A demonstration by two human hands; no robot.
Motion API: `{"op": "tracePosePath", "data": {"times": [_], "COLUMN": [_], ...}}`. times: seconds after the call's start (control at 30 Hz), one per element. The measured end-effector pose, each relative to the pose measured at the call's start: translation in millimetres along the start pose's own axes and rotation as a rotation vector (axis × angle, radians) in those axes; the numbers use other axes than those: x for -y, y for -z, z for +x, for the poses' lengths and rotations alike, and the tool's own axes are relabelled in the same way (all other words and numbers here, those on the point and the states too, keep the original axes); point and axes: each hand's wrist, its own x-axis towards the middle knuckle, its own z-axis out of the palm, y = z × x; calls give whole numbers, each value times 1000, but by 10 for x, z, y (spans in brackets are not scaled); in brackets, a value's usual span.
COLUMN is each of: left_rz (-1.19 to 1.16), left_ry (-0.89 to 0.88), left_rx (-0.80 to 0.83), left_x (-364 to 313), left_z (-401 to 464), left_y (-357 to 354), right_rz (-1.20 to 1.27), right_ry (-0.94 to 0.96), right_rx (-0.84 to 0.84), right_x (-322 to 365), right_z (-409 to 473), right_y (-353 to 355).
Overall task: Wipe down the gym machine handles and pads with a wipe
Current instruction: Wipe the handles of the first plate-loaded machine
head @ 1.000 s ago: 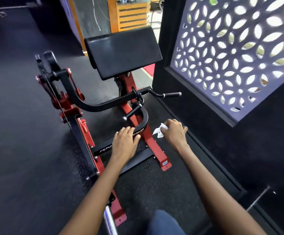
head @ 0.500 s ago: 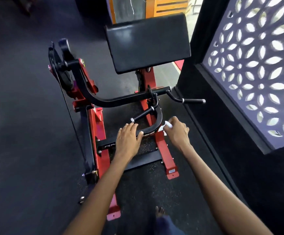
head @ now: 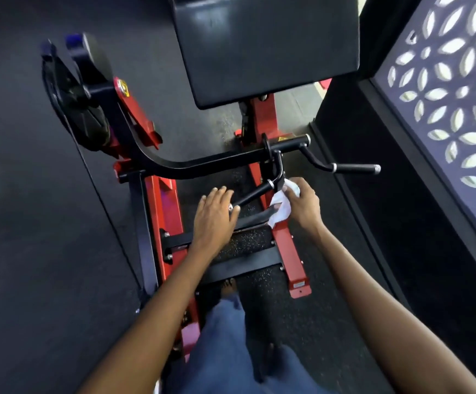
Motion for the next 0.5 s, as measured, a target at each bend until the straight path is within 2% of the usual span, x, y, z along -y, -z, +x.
{"op": "tracePosePath", "data": {"times": [0.23, 0.37, 0.5], "left_rz": [86, 125, 129], "left_ry": [-102, -170, -257], "left_rx": [93, 159, 134], "left_x": [694, 837, 905], "left_z": [1091, 1597, 1987], "left_y": [-455, -781, -1139], "right_rz": [-64, -67, -6], "right_ry": [-172, -248, -401], "right_rx": [-18, -47, -8], "right_x": [-199, -405, -684], "right_z": [836, 1170, 1485], "right_y": [-441, -639, -804]}}
